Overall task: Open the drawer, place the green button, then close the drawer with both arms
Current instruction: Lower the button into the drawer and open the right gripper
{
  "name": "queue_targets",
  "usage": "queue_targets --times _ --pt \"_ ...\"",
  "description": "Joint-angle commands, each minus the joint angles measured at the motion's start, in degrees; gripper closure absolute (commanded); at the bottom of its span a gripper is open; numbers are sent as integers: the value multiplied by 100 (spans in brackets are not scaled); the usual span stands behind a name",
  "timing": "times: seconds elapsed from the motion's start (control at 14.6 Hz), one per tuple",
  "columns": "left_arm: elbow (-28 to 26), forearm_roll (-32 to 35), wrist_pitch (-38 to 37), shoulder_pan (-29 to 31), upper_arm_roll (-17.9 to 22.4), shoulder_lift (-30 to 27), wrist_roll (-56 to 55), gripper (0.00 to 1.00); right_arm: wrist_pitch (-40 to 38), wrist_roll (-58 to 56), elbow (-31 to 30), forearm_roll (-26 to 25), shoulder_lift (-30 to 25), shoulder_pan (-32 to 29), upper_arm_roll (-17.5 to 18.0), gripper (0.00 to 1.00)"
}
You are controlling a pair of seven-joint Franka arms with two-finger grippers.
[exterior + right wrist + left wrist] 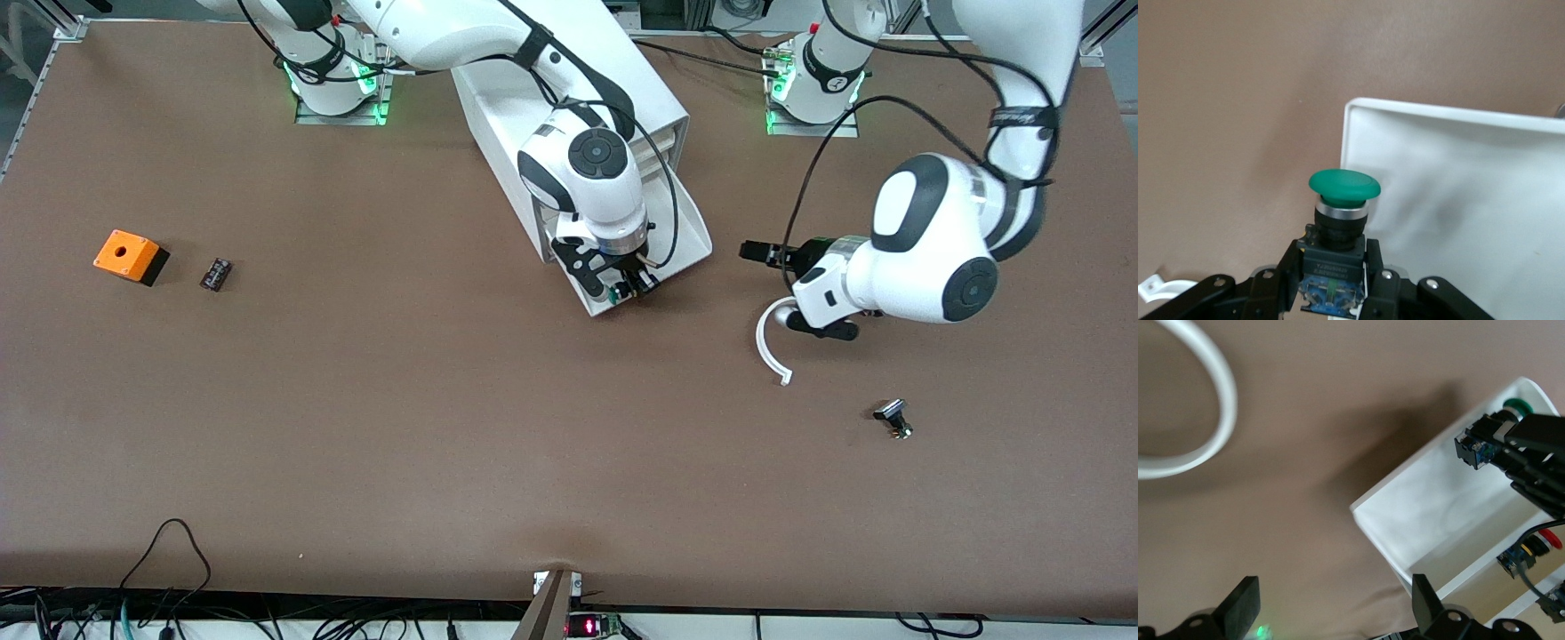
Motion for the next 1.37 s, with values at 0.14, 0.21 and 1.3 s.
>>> queue_targets --times 0.14,0.21,1.3 --pt "884 1151 -715 -36 23 74 -878 0 108 353 53 -47 37 83 -34 100" --pt "1051 1355 -760 -36 23 83 -878 0 108 397 53 -38 37 74 -34 65" --pt "1853 1560 -454 -54 5 548 -1263 2 -1675 -3807 292 23 -1305 -1611 -60 0"
